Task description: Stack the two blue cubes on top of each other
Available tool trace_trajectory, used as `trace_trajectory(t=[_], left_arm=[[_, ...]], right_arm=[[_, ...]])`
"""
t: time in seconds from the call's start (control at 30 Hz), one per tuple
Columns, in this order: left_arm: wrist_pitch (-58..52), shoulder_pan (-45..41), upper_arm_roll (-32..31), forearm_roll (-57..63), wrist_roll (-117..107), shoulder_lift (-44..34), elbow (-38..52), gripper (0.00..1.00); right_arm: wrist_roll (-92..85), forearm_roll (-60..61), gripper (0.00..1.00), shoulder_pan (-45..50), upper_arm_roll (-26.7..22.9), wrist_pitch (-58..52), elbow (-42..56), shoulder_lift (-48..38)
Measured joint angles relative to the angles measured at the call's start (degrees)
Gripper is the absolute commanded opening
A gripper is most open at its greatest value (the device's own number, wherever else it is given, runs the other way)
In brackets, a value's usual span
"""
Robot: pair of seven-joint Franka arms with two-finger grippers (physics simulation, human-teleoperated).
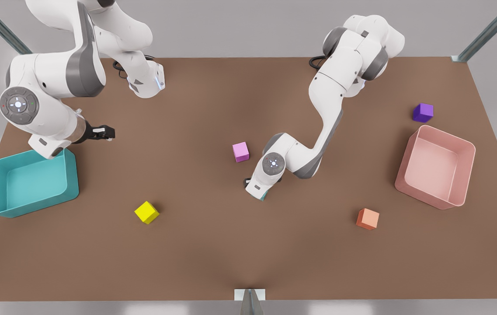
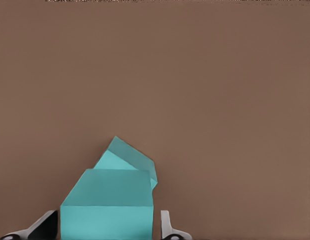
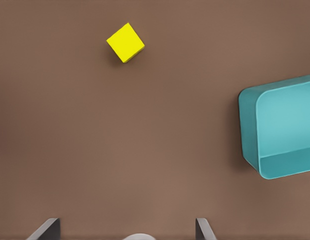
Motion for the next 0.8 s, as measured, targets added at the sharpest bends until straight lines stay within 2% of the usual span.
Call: trace_trajectory(t=[0.43,0.6,0.73,0.8], left_arm=[[0.1,2.62,0.08,-0.05,-1.06,-1.43,1.45,1.0],[-2.75,4.91,0.11,-0.7,-1.26,-5.79,2.59,1.0],[-13.74,16.12,0.21,-1.06,0.42,-17.39,4.12,1.0],[-21.65,25.8,0.15,0.4,3.34,-22.35,4.29,1.0]], right_arm=[[0.49,0.09,1.0,-0.03,0.0,0.45,0.08,-0.34],[0.57,0.07,1.0,-0.03,0.0,0.52,0.09,-0.37],[0.73,0.04,1.0,-0.02,0.0,0.52,0.09,-0.52],[0.81,0.03,1.0,-0.03,0.0,0.51,0.09,-0.57]])
